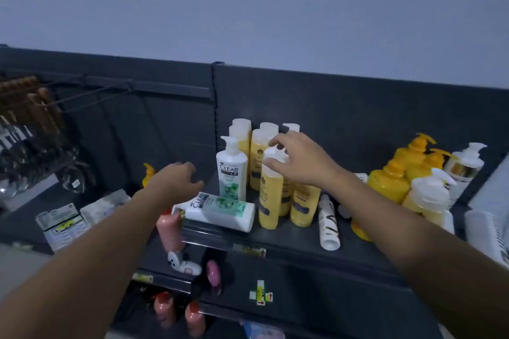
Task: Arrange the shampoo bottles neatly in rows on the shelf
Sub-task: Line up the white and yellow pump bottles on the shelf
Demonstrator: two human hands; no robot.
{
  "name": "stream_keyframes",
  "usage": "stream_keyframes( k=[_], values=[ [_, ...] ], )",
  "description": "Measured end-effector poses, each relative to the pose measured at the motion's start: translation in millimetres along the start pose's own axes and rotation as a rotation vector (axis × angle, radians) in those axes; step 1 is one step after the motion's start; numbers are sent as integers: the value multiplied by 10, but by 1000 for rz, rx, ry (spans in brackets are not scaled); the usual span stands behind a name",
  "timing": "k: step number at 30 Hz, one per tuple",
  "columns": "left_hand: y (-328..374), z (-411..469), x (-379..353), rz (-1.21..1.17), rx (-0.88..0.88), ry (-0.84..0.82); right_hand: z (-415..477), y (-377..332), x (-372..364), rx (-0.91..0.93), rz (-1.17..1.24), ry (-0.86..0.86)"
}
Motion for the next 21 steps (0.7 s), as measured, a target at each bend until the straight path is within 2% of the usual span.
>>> stream_keyframes(
  k=[4, 12, 18, 21],
  values=[
    [-210, 240, -198, 32, -27, -184, 243, -101, -254, -51, -79, -83],
    [-294, 535, -780, 6, -176, -522, 419, -176, -524, -124, -247, -81],
    [-365, 630, -896, 11, -281, -578, 486, -65, -522, -307, -280, -125],
    [-376, 667, -840, 71, -340, -594, 505, -48, -495, -330, -290, -164]
  ],
)
Point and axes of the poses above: each hand's wrist, its own z-axis towards the middle knuckle, its own x-axis out of the back of the hand, y = z × x, the point moved 4 cm from there along z, towards the middle knuckle, and after that the axes turned 5 degrees about -x, right-handed, at the moved point
